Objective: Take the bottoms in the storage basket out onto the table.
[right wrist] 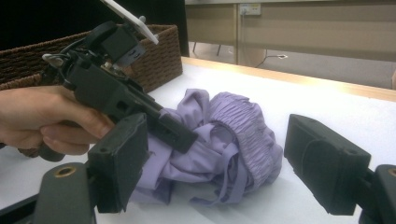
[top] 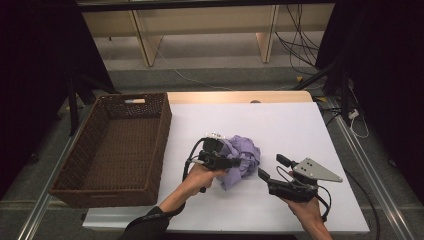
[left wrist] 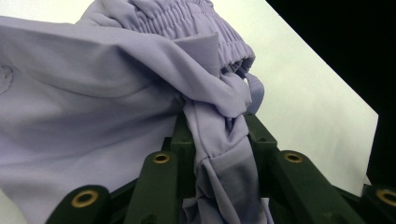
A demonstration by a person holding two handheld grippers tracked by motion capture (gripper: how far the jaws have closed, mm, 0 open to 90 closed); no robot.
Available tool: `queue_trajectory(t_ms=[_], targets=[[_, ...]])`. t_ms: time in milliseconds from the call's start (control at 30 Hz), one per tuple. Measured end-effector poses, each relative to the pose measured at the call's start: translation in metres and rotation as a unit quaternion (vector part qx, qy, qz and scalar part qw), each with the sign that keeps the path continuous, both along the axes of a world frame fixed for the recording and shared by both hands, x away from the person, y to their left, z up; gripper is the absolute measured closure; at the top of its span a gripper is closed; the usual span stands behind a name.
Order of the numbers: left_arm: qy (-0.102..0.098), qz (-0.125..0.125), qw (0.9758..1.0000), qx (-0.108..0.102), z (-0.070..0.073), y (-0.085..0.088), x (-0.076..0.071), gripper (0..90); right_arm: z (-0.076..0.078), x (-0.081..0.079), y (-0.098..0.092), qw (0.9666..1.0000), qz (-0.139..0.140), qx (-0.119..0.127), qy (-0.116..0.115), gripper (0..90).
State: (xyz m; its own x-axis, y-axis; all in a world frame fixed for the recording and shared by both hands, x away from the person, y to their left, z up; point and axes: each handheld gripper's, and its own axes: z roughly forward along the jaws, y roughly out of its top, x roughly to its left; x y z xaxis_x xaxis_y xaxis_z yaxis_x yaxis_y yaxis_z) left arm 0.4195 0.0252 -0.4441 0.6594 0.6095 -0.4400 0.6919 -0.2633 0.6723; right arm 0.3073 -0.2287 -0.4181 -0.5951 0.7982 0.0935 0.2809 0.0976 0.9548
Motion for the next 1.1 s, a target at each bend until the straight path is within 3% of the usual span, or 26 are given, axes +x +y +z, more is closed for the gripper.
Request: queue_trajectory(t_ms=[433,767,1100], targets=[[-0.002,-0.01,0.9999,-0.004,0.001,0.0,-0.005,63.7,0.002,-0.002,0.005,1.0,0.004,-0.006,-0.003,23.0],[0.0,-0.025,0.9996,-0.011,0.006,-0.001,-0.005,43.6,0.002,-0.003,0.004,1.0,0.004,-0.006,-0.003,22.9],[-0.011,-0.02,0.9997,-0.009,0.01,0.003,-0.005,31.9,0.002,-0.003,0.005,1.0,0.004,-0.006,-0.004,23.0]])
